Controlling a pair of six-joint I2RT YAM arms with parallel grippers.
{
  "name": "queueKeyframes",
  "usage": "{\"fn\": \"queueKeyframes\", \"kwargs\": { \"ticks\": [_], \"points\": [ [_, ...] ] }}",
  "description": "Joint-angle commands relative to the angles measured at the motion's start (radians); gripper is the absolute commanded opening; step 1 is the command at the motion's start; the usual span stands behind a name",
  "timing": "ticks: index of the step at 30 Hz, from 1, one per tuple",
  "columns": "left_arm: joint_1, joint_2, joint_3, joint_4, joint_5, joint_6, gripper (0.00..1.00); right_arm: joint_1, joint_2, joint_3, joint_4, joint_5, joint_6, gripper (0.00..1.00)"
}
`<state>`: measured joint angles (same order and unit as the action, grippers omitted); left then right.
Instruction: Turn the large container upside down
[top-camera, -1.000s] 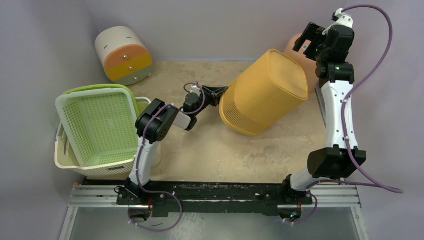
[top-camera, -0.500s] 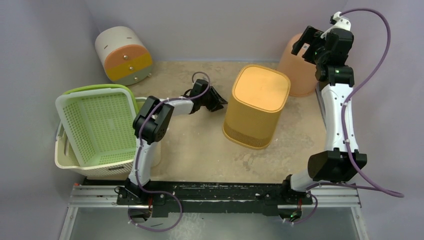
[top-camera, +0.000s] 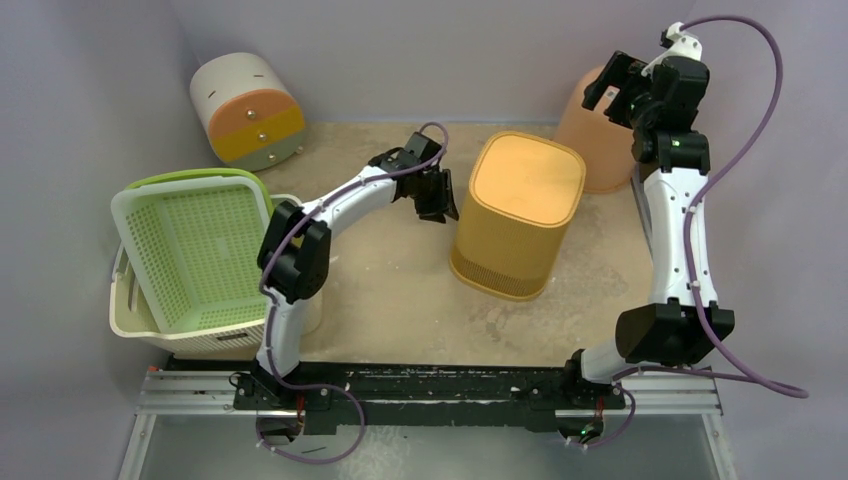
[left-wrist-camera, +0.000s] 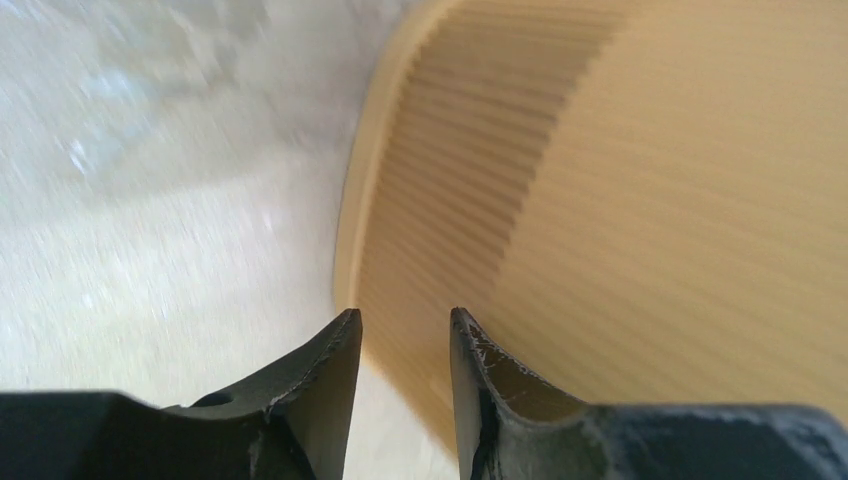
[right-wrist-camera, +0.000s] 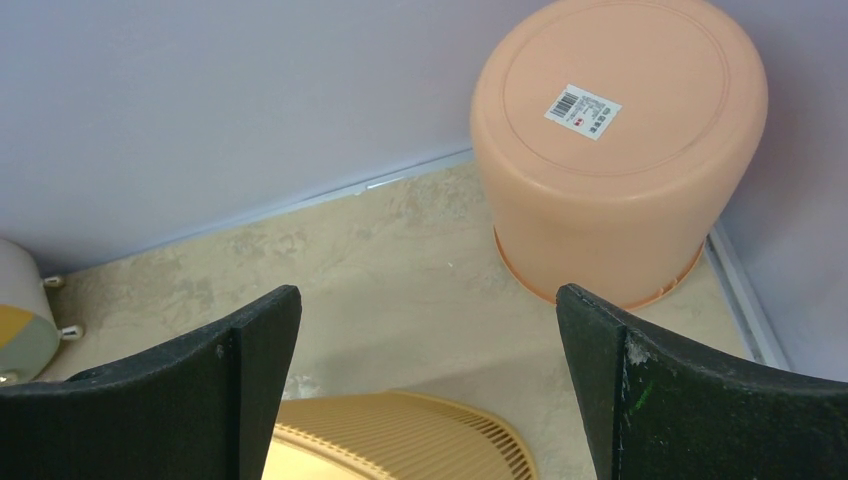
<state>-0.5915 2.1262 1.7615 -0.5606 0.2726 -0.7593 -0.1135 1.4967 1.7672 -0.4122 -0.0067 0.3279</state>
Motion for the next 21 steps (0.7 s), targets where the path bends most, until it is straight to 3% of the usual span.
{"fn": "queueKeyframes", "kwargs": {
  "ticks": [1,5,9,18,21],
  "points": [
    [-0.023,-0.119,-0.009,-0.227,0.103,0.161,0.36,-0.005,-0.025,0.042,0.027,-0.039,-0.012,1.00],
    [-0.038,-0.153,-0.066,-0.236,0.221,0.190,0.36,-0.005,-0.022,0.038,0.026,-0.038,-0.011,1.00],
    [-0.086,-0.111,-0.005,-0.172,0.299,0.152,0.37,-0.005,-0.013,0.048,0.024,-0.034,-0.006,1.00],
    [-0.178,0.235,0.475,-0.059,0.333,0.013,0.37,-0.005,-0.011,0.068,0.013,0.015,-0.005,1.00],
    [-0.180,0.288,0.511,0.081,0.368,-0.099,0.37,-0.005,-0.016,0.079,0.008,0.035,0.005,1.00]
  ]
}}
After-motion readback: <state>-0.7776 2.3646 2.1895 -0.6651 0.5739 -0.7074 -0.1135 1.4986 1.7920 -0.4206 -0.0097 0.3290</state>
